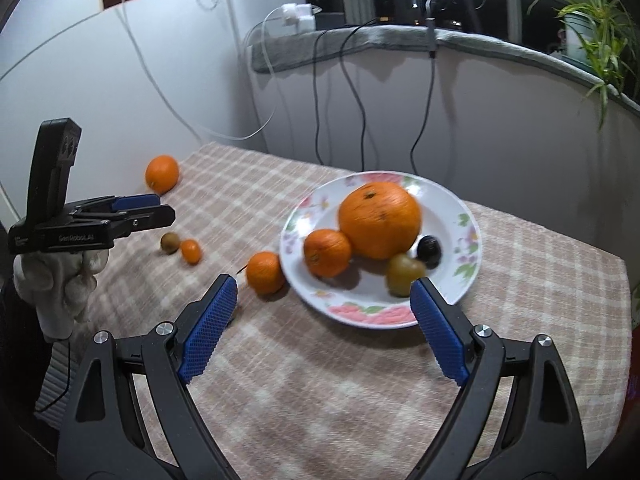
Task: Organize fruits
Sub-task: 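Withdraw both tools from the plate toward the remaining fruits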
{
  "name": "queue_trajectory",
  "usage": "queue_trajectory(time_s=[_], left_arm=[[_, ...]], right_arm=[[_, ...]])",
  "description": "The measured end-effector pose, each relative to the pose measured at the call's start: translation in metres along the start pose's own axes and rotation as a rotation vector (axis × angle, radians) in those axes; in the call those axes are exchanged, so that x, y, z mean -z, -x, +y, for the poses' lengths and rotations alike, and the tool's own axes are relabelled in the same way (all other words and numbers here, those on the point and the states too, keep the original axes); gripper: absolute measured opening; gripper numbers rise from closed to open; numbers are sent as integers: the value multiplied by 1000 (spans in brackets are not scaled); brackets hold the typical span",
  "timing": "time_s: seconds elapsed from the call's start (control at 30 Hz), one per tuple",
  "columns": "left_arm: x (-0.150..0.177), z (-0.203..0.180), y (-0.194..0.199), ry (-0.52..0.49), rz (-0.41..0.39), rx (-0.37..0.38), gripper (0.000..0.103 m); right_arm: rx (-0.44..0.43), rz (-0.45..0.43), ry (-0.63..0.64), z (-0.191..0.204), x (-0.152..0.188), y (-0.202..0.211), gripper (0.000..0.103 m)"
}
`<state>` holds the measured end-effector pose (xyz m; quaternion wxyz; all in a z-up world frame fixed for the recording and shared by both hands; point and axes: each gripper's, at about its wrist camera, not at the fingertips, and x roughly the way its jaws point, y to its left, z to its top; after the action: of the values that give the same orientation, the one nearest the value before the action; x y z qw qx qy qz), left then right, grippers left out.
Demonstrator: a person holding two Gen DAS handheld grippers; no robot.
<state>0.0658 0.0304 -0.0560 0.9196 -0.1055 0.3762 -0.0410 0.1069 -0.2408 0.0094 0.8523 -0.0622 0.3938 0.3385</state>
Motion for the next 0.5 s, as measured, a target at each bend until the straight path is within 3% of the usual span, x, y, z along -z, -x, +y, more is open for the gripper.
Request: queue_trajectory(time_s=[0.07,0.3,0.37,0.5], left_arm=[[5,3,-1,7,8,-4,75],[20,5,-9,-2,55,12,56],[22,5,-11,-4,60,12,53],[23,1,-14,-21,61,5,46]], right_arm=[[-14,11,9,6,3,-4,91],[-64,48,19,26,10,-17,89],[-82,66,27,32,12,-21,81],[-102,99,42,42,16,-31,76]])
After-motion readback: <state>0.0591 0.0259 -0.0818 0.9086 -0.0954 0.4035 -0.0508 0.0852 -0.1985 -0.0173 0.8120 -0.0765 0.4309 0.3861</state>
